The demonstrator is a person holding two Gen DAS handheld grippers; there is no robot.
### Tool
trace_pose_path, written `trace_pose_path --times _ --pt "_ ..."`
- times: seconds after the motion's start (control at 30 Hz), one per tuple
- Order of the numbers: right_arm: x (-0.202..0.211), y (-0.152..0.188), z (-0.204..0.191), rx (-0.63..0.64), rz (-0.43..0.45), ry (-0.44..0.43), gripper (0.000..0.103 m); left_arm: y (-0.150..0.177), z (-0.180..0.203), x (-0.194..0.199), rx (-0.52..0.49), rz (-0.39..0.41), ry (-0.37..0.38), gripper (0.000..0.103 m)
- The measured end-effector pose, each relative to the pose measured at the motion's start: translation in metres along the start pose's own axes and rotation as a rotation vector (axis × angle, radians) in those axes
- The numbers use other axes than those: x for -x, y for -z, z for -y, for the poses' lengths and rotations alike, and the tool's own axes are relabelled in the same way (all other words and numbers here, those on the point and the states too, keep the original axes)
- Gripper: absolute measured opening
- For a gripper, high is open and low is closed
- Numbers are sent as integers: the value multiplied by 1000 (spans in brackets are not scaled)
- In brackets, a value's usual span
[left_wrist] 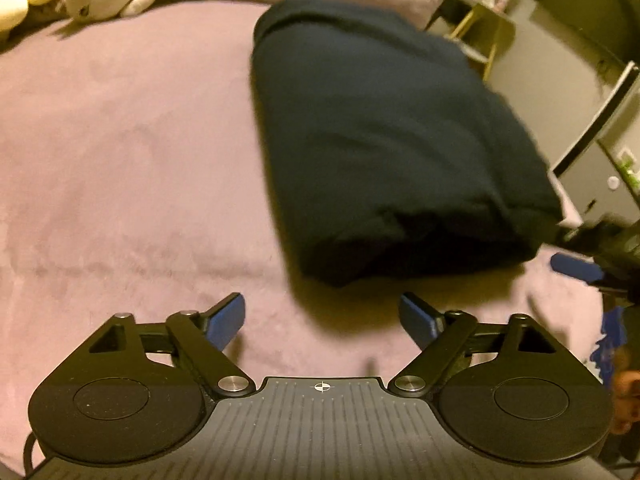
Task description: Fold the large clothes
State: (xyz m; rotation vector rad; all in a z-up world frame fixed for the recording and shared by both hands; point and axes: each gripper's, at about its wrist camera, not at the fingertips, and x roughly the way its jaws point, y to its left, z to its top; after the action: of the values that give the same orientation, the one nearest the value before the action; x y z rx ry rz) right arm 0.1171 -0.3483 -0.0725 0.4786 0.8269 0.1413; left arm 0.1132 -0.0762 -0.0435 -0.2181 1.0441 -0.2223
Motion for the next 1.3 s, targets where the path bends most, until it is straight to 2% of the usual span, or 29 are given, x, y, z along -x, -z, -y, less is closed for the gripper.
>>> trace_pose_path --times 0.07,0.17,0.2,0.23,0.33,0.4,0.47,0.53,0.67,0.73,0.83,1.0,1.13,1.23,1.27,1.3 --pt "4 -3 5 -54 10 -61 91 -5 -4 -2 38 13 6 85" --pt "1 -6 9 -82 8 -92 75 -12 -10 -5 73 44 -27 85" --pt "-1 -6 10 -80 2 -81 61 -13 -12 -6 79 44 -38 85" --pt "-5 -6 11 -73 -7 -63 54 -13 -15 -7 88 40 -41 87" --pt "-14 -5 16 -82 -26 -46 54 -12 -25 -10 130 18 -31 89" --pt "-13 -6 16 -75 -28 -53 54 -11 -34 -14 159 -13 -60 86" --pt "-9 -9 20 -51 -24 -65 62 -11 -47 -13 191 -36 -80 83" --pt "-1 -14 27 -42 -7 -81 78 -12 -68 -6 245 -27 -33 83" --pt "8 -31 54 -107 66 -148 89 -21 -101 11 308 37 75 90" --pt "1 -48 65 -154 67 -193 99 -33 -109 11 327 64 121 91" --pt "-29 -74 75 -199 23 -306 99 -58 -112 -3 362 72 214 94" --pt "-101 -103 96 -346 -97 -402 99 -100 -102 -49 395 68 315 94" --pt "-135 -110 106 -401 -138 -365 99 -121 -94 -81 410 51 395 94" --pt "-144 -114 102 -373 -134 -403 98 -134 -91 -102 414 47 425 97" --pt "-147 -115 98 -353 -139 -400 96 -135 -92 -107 424 49 440 98" --pt "-149 -116 94 -335 -141 -397 88 -137 -93 -111 437 46 447 98"
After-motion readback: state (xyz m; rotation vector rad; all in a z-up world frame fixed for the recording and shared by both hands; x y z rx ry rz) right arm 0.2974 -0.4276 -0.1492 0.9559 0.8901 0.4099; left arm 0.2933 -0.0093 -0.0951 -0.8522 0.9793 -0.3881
